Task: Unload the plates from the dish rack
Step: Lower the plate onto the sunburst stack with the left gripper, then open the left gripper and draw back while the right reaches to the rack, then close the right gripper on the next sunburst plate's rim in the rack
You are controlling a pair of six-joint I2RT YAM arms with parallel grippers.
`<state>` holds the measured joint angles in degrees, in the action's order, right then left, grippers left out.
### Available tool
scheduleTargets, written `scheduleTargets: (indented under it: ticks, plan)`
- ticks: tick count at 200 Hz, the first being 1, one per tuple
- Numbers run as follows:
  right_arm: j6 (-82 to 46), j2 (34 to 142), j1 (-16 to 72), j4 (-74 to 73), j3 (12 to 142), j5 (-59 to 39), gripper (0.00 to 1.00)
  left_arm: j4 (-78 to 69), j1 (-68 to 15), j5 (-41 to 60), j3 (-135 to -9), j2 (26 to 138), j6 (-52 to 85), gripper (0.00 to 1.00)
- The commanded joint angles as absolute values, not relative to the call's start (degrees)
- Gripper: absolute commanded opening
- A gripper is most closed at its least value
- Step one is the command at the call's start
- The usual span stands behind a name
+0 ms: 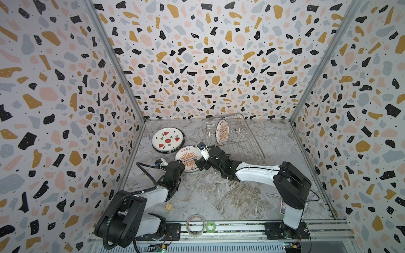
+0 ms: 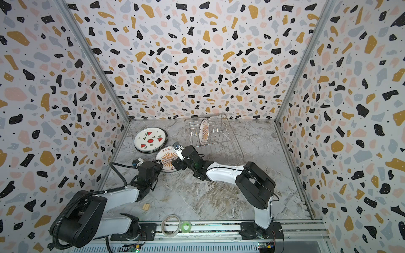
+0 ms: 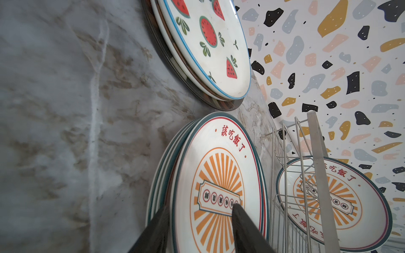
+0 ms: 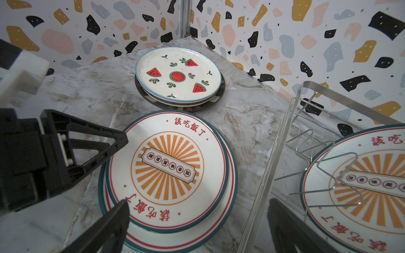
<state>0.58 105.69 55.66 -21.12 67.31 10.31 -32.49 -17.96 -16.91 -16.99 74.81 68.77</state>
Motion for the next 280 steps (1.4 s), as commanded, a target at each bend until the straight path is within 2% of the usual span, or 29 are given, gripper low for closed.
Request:
scheduleTargets:
  ticks: [1,17,79,107,124,128,132,149,180,223,250,280]
  plan:
    - [1.18,101.98,55.99,-23.03,66.73,11.25,0.99,-32.78,-17.75,-19.85,-17.76,74.58,66.94,0.56]
    - [1.23,101.76,56.06,-23.32,66.38,11.27,0.99,-32.69,-17.72,-20.48,-17.93,74.70,66.46,0.64]
    - [1.50,98.98,56.01,-26.99,63.22,11.96,0.99,-32.08,-17.69,-22.14,-17.91,73.09,65.68,0.65]
    - [1.55,95.28,55.92,-31.61,59.54,11.34,0.99,-37.83,-17.67,-17.24,-16.13,69.21,60.04,0.85]
    - [1.33,92.51,55.76,-34.97,56.86,11.25,0.99,-36.87,-17.72,-16.52,-16.41,66.43,57.72,0.88]
    - [1.17,91.85,55.65,-35.77,56.06,11.25,0.99,-36.36,-17.72,-16.59,-16.41,65.79,57.59,0.97]
    - [1.02,91.14,55.45,-36.40,55.44,11.13,0.99,-36.06,-17.69,-16.49,-16.37,65.04,57.32,1.00]
    - [-0.60,88.66,53.93,-38.21,53.26,9.70,0.99,-37.83,-17.71,-14.38,-15.29,62.16,55.09,1.00]
    - [-5.59,84.63,49.44,-37.27,51.13,6.15,0.99,-53.77,-17.75,-7.09,-9.25,57.71,51.53,1.00]
    - [-9.12,81.96,42.19,-33.70,51.09,1.60,0.99,-61.36,-17.75,2.62,-8.75,54.81,46.86,1.00]
    - [-10.89,82.54,37.67,-31.64,52.56,-0.92,0.99,-72.28,-17.91,12.11,-8.00,56.22,46.76,1.00]
    - [-13.59,86.39,32.95,-29.01,56.55,-3.09,0.99,-76.03,-19.22,13.42,-8.21,56.86,46.55,1.00]
